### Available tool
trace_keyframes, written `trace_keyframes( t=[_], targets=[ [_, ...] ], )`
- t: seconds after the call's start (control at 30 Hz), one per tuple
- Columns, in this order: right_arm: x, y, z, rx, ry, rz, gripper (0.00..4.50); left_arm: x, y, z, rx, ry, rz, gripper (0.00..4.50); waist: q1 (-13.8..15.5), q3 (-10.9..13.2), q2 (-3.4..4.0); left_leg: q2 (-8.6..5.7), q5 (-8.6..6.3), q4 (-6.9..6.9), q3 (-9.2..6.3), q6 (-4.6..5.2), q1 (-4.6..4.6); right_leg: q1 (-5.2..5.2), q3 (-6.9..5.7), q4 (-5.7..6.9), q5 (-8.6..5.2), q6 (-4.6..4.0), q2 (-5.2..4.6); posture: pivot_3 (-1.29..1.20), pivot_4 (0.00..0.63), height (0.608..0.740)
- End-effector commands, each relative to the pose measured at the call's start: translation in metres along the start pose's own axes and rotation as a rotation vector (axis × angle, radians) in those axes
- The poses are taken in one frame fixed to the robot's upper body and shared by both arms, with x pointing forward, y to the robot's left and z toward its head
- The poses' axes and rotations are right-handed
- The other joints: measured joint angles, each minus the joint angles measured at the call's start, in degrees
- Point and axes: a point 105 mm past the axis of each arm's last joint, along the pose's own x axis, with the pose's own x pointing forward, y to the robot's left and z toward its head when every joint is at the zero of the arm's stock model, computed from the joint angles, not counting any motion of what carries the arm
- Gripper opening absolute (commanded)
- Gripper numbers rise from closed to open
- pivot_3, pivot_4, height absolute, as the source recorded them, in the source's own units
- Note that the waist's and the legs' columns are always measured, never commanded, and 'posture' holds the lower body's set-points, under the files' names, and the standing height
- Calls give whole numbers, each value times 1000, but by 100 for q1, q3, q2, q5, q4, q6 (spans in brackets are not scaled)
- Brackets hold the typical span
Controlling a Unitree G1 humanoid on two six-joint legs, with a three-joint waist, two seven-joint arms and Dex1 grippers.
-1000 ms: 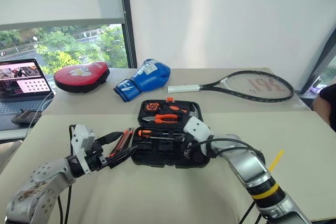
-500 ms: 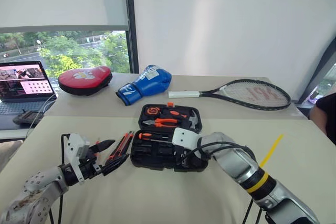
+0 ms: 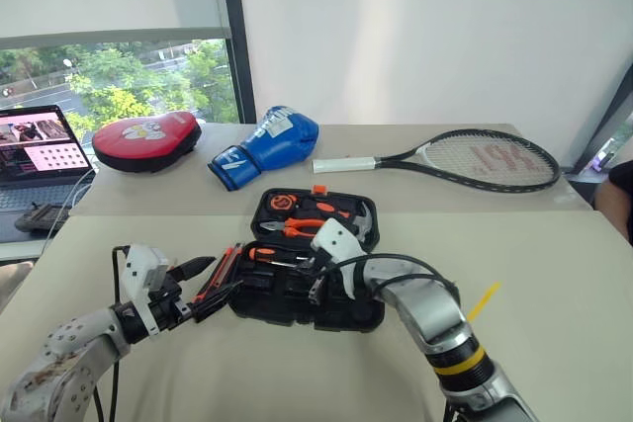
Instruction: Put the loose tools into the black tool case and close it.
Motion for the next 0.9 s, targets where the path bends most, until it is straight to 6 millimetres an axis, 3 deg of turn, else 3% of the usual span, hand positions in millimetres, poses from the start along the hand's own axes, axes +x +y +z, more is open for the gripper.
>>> trace_keyframes(
  t=[0.03, 0.17, 0.23, 0.33, 0.47, 0.53, 0.73, 0.9],
  targets=[
    [16, 3, -15, -54, 67, -17, 57, 4, -5, 14, 39, -30, -21, 4500, -15, 2, -3, 0, -9, 5, 0, 20, 1, 4, -1, 0, 0, 0, 2, 0, 150, 740],
    [27, 3, -19, -62, 94, -17, 57, 4, -6, 16, 42, -32, -19, 4500, -17, 13, 1, 5, -19, 22, -1, 38, 50, 59, -3, 6, 1, 3, 42, 0, 150, 740],
    [28, 13, -15, -86, 66, 56, 57, 3, -8, 18, 43, -35, -16, 4500, -17, 17, 2, 11, -21, 19, -2, 39, 101, 104, -4, 2, -2, 3, 50, 0, 150, 740],
    [17, 31, 10, 13, -73, 202, 57, 2, -8, 19, 45, -35, -11, 4500, 2, 17, -1, 13, -20, 18, -3, 38, 110, 108, -1, 3, -6, 2, 55, 0, 150, 740],
    [-3, 10, 44, 102, -252, 176, 57, 1, -9, 19, 45, -38, 0, 4500, -17, 38, -4, 15, -21, 12, -5, 36, 94, 92, 9, 5, -5, 2, 55, 0, 150, 740],
    [-8, 1, 52, 115, -290, 148, 57, 1, -11, 19, 45, -39, 0, 4500, -25, 44, -2, 17, -22, 12, -6, 32, 74, 75, 15, 5, -4, 1, 56, 0, 150, 740],
    [-13, -16, 42, 81, -228, 32, 57, 3, -9, 18, 37, -51, 8, 4500, 0, 47, 0, 15, -23, 13, -13, 31, 62, 74, 12, -2, -5, 0, 47, 0, 150, 740],
    [-5, -3, 8, 29, -61, 78, 57, 3, -9, 16, 35, -45, -1, 4500, 1, 47, 0, 13, -23, 14, -13, 31, 62, 75, 11, -1, -5, 0, 44, 0, 150, 740]
  ],
)
